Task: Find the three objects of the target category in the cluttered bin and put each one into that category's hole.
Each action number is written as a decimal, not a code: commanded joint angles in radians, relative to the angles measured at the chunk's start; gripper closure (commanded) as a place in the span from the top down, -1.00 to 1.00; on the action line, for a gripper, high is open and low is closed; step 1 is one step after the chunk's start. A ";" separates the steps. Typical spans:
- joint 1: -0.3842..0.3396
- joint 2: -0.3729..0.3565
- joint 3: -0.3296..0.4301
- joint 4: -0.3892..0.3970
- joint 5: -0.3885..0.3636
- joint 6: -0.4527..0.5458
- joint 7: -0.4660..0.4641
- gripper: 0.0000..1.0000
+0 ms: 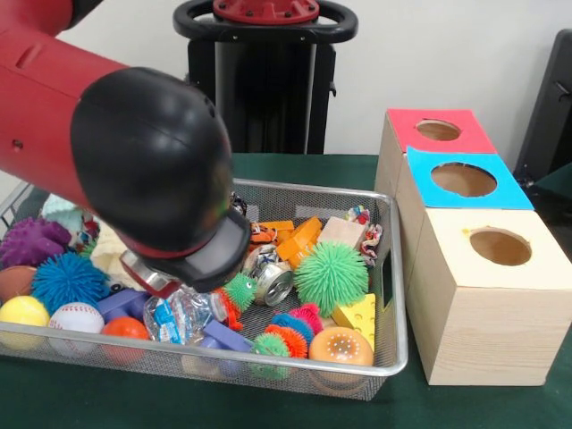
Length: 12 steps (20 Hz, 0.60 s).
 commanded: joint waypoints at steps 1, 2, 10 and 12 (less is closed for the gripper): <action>-0.024 0.039 -0.090 -0.071 0.108 0.082 0.070 -1.00; -0.023 0.044 -0.098 -0.074 0.120 0.073 0.077 -1.00; 0.042 0.029 -0.051 0.049 0.035 0.032 -0.005 -1.00; 0.059 0.013 -0.021 0.105 -0.008 0.074 -0.083 -1.00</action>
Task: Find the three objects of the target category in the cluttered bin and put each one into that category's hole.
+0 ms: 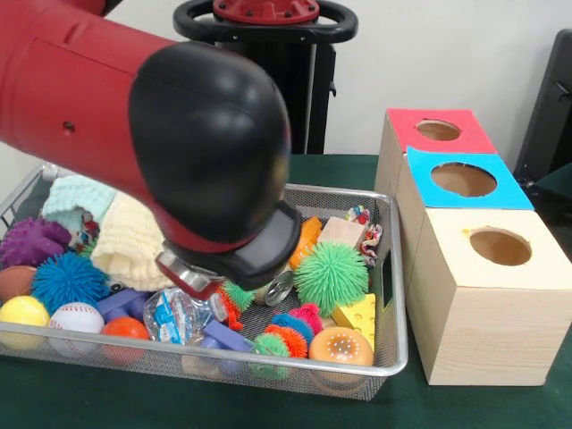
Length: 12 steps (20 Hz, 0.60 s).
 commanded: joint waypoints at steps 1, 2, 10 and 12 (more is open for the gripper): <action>0.053 -0.005 0.054 0.190 -0.105 0.070 -0.123 -1.00; 0.059 -0.007 0.066 0.210 -0.117 0.055 -0.130 -1.00; 0.115 -0.034 0.180 0.324 -0.150 -0.279 -0.010 -1.00; 0.115 -0.047 0.201 0.334 -0.163 -0.322 -0.058 -1.00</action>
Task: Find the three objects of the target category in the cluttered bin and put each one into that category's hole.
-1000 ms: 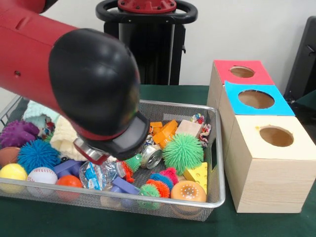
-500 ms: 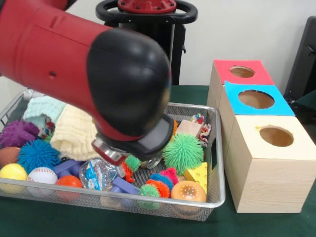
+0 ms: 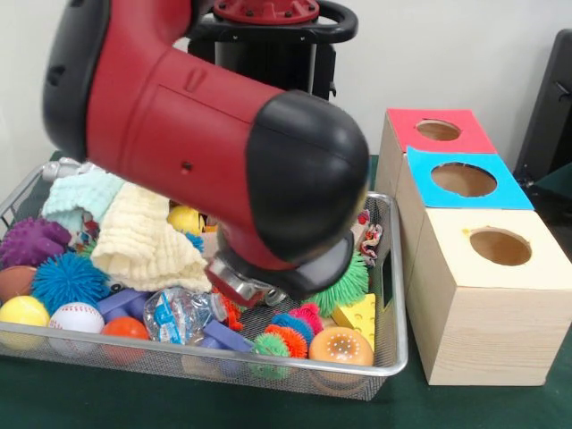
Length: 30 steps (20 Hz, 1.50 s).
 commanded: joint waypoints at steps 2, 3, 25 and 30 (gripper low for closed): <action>0.006 -0.037 0.154 0.198 -0.072 -0.258 -0.085 1.00; 0.006 -0.037 0.155 0.197 -0.075 -0.266 -0.091 1.00; -0.019 -0.195 0.360 0.378 -0.154 -0.338 -0.317 1.00; -0.043 -0.282 0.497 0.541 -0.169 -0.515 -0.489 1.00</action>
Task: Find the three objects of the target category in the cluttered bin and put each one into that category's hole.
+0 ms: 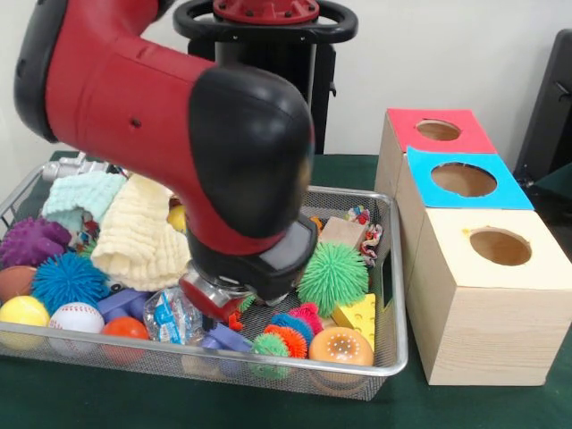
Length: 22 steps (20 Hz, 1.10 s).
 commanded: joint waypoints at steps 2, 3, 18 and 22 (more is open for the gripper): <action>-0.070 -0.155 0.260 0.334 -0.063 -0.241 -0.514 1.00; -0.075 -0.167 0.270 0.352 -0.074 -0.248 -0.543 1.00; -0.100 -0.211 0.367 0.405 -0.170 -0.278 -0.688 1.00; -0.097 -0.225 0.383 0.414 -0.175 -0.256 -0.681 1.00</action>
